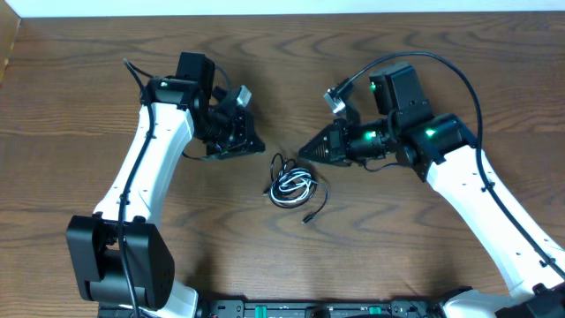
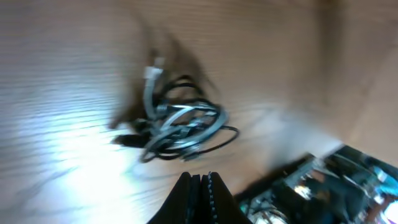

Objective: Untangle cables

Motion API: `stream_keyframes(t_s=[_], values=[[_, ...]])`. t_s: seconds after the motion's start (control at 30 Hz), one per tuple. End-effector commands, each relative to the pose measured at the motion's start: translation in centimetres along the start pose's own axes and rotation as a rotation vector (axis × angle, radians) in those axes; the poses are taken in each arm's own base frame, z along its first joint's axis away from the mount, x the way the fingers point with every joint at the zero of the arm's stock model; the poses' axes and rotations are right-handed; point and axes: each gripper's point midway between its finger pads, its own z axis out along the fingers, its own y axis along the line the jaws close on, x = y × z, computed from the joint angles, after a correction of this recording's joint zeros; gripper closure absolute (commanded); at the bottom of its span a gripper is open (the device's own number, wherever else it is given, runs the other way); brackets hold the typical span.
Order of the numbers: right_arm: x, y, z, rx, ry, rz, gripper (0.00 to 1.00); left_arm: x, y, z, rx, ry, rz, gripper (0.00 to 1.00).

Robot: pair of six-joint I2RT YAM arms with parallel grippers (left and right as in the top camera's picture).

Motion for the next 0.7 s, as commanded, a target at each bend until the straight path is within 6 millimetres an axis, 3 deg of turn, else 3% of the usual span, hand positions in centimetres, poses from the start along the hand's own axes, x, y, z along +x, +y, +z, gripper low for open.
stream_keyframes(t_s=[0.0, 0.03, 0.07, 0.1, 0.27, 0.3, 0.43, 0.67], values=[[-1.3, -3.2, -0.9, 0.220, -0.115, -0.028, 0.90, -0.1, 2.2, -0.1, -0.120, -0.018, -0.064, 0.70], [-1.5, -4.4, -1.1, 0.290, -0.134, -0.013, 0.87, 0.0, 2.2, -0.1, -0.120, -0.016, -0.064, 0.59], [-1.5, -5.1, -1.3, 0.333, -0.145, -0.006, 0.83, 0.0, 2.1, -0.1, -0.120, -0.016, -0.063, 0.56], [-1.5, -6.0, -1.5, 0.385, -0.157, 0.002, 0.78, 0.0, 2.1, 0.0, -0.120, -0.014, -0.059, 0.54], [-1.5, -6.9, -1.0, 0.433, -0.151, 0.003, 0.55, 0.6, 1.1, 1.1, -0.122, 0.019, 0.024, 0.45], [-1.5, -7.4, -0.7, 0.449, -0.146, 0.007, 0.44, 1.0, 0.5, 1.9, -0.124, 0.042, 0.061, 0.43], [-1.5, -8.6, 0.0, 0.475, -0.124, 0.033, 0.16, 1.5, -0.7, 3.7, -0.143, 0.067, 0.130, 0.43], [-1.7, -11.0, -2.0, 0.512, -0.126, 0.130, 0.06, 1.8, -0.6, 6.1, -0.235, 0.091, 0.233, 0.42]])
